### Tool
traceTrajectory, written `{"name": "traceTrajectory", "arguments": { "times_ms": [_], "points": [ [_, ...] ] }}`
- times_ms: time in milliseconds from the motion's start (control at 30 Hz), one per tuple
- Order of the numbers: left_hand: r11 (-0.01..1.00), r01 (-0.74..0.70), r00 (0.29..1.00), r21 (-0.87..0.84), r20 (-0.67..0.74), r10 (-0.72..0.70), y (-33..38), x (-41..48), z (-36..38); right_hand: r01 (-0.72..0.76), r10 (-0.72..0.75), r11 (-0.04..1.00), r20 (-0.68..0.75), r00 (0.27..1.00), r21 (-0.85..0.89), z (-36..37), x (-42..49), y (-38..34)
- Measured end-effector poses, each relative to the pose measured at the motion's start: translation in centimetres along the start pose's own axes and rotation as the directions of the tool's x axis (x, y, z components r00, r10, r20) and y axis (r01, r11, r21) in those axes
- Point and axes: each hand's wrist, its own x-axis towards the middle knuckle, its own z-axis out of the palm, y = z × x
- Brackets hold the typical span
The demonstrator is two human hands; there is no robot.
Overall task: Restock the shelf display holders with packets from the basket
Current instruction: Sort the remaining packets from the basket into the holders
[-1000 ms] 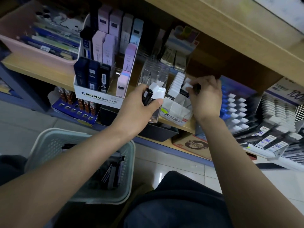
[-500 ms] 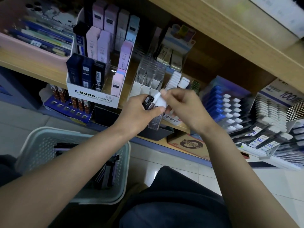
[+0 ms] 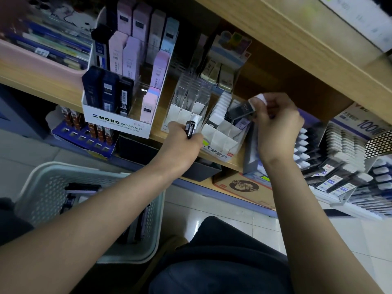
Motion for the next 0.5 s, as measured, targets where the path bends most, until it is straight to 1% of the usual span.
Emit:
{"name": "traceTrajectory", "arguments": {
  "times_ms": [67,100,167,300,500],
  "points": [
    [1.000,-0.021,1.000,0.011,0.007,0.021,0.1,-0.1,0.0,0.023,-0.024,1.000,-0.046,0.999,-0.015,0.0,0.3,0.1],
    [0.999,-0.035,0.999,0.021,0.010,0.034,0.1,-0.2,0.0,0.027,-0.029,0.999,-0.047,0.998,-0.025,0.1,0.4,0.2],
    [0.998,-0.056,0.998,0.033,0.015,0.055,0.2,-0.4,0.0,0.031,-0.032,0.998,-0.009,0.999,-0.057,0.5,0.3,0.6],
    [0.998,-0.053,0.998,-0.017,0.027,0.053,0.4,-0.6,0.0,0.041,-0.030,0.991,0.090,0.996,-0.126,1.5,0.1,1.3],
    [0.997,-0.070,0.996,0.011,0.062,0.069,0.4,-0.9,-0.1,0.050,-0.043,0.994,0.069,0.997,-0.102,1.9,0.2,0.9]
  ]
}}
